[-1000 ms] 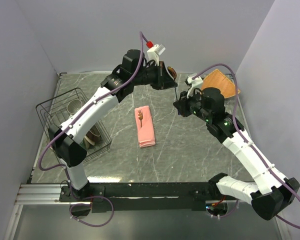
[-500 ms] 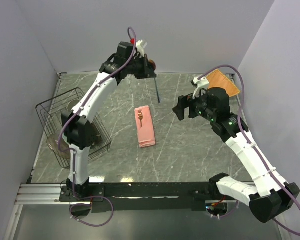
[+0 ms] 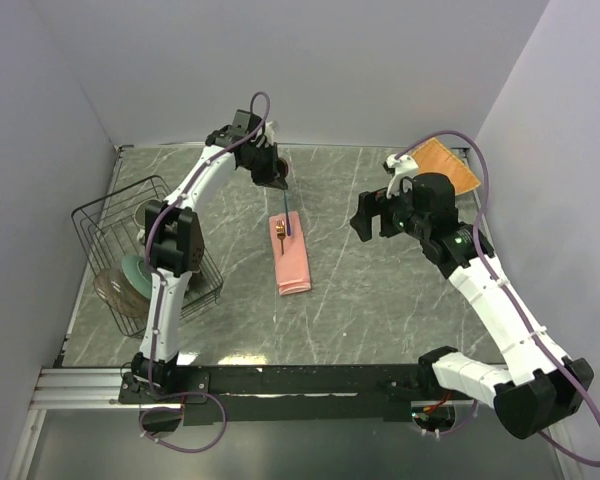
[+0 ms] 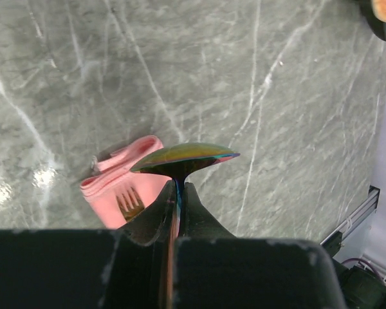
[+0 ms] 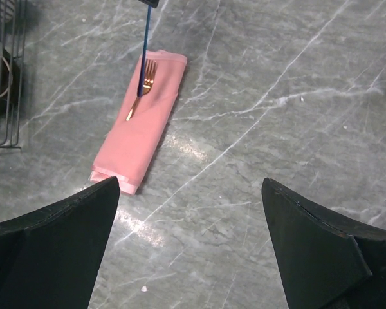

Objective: Fold the napkin into a case and place the utensils inside
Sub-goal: Insert the spoon into the folded napkin.

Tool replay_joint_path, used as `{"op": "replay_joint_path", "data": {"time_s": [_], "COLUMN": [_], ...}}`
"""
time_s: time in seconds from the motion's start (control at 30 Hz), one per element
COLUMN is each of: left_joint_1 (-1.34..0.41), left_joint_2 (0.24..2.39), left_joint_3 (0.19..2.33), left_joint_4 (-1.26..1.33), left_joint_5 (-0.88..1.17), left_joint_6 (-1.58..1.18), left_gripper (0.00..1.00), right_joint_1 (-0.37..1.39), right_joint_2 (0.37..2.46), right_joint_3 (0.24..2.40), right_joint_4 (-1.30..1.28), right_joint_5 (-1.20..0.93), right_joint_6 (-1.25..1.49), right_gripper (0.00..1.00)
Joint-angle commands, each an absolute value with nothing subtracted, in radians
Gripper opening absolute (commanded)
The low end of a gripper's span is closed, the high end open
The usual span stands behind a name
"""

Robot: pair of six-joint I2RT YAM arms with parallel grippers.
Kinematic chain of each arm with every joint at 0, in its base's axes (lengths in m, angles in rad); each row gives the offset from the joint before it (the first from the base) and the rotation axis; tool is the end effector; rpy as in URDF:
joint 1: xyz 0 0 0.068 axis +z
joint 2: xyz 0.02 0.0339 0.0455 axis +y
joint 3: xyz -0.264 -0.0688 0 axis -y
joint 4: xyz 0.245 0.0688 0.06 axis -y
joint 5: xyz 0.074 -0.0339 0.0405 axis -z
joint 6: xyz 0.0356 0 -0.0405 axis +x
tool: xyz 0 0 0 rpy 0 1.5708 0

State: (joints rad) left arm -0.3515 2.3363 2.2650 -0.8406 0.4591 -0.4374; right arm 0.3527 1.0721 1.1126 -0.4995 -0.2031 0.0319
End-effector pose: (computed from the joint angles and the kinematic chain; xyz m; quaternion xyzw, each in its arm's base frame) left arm 0.4794 -0.1926 0.2625 0.0340 0.9237 -0.3198 0.2081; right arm 0.2168 0.0875 0.3670 -0.1878 0.8257 0.1849 0.4989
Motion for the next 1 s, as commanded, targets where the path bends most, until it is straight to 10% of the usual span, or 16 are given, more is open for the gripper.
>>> {"op": "replay_joint_path", "data": {"time_s": [0.0, 0.97], "left_joint_1": [-0.345, -0.35], "left_joint_2": [2.352, 2.408], "left_joint_3": [2.333, 2.241], "left_joint_4": [-0.867, -0.85], "left_joint_5": [0.497, 0.502], "left_joint_6": [-0.428, -0.505], "left_gripper": [0.01, 0.01], "right_joint_1": [0.347, 0.347], "right_joint_2": [1.103, 1.175], "right_joint_3": [1.17, 1.255], "right_joint_4": [-0.495, -0.522], "right_joint_5": [-0.193, -0.207], "right_joint_6": [0.02, 0.018], "right_gripper": [1.0, 1.0]}}
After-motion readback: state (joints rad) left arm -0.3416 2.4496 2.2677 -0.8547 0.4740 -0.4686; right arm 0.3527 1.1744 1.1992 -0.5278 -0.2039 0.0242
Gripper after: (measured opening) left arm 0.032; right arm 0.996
